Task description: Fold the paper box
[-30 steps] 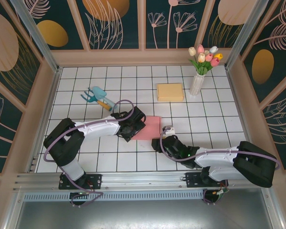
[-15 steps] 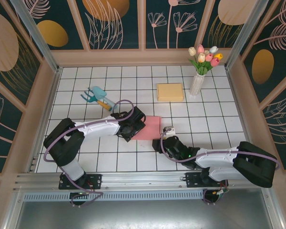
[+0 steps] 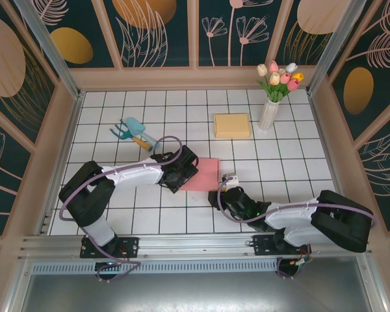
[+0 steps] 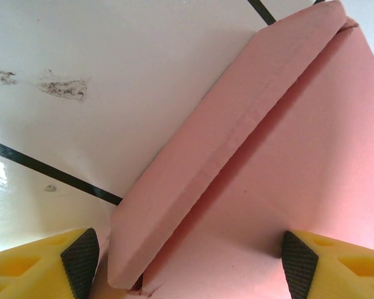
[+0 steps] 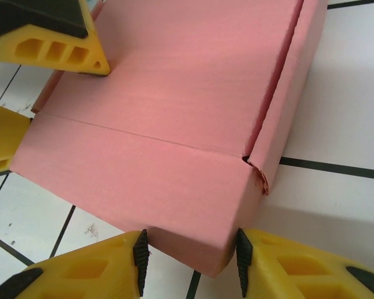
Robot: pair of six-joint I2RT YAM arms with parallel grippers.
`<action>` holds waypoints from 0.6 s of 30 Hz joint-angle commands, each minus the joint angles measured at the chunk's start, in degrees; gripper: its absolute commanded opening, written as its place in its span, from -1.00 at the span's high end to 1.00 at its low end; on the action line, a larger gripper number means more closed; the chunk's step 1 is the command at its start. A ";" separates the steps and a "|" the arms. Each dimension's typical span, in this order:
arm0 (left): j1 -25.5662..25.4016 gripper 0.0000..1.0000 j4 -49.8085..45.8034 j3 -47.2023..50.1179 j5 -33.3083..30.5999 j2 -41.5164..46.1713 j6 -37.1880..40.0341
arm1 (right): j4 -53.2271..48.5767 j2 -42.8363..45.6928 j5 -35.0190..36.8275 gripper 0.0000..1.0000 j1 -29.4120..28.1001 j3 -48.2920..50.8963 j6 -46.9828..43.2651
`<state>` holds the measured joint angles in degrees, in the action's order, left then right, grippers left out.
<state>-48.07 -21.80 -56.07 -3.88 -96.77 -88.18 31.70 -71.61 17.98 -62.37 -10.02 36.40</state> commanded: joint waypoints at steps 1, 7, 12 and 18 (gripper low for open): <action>0.72 -0.56 -5.01 2.88 -1.04 -1.77 -0.75 | 4.14 -1.71 0.29 0.12 -0.39 1.27 -2.01; 0.81 -0.56 -4.47 2.90 -0.78 -1.84 -0.55 | 6.32 -4.08 1.46 0.14 -0.46 1.84 -3.48; 0.90 -0.56 -4.48 3.22 -0.87 -1.84 -0.37 | 7.16 -6.29 3.57 0.16 -0.40 1.72 -4.06; 1.18 -0.56 -4.53 3.70 -1.22 -1.81 -0.12 | 7.88 -9.25 6.55 0.16 -0.44 1.42 -3.96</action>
<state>-47.81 -20.03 -55.27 -3.86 -96.62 -88.16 39.31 -79.20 21.58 -62.37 -9.19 33.30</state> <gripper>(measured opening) 0.779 0.420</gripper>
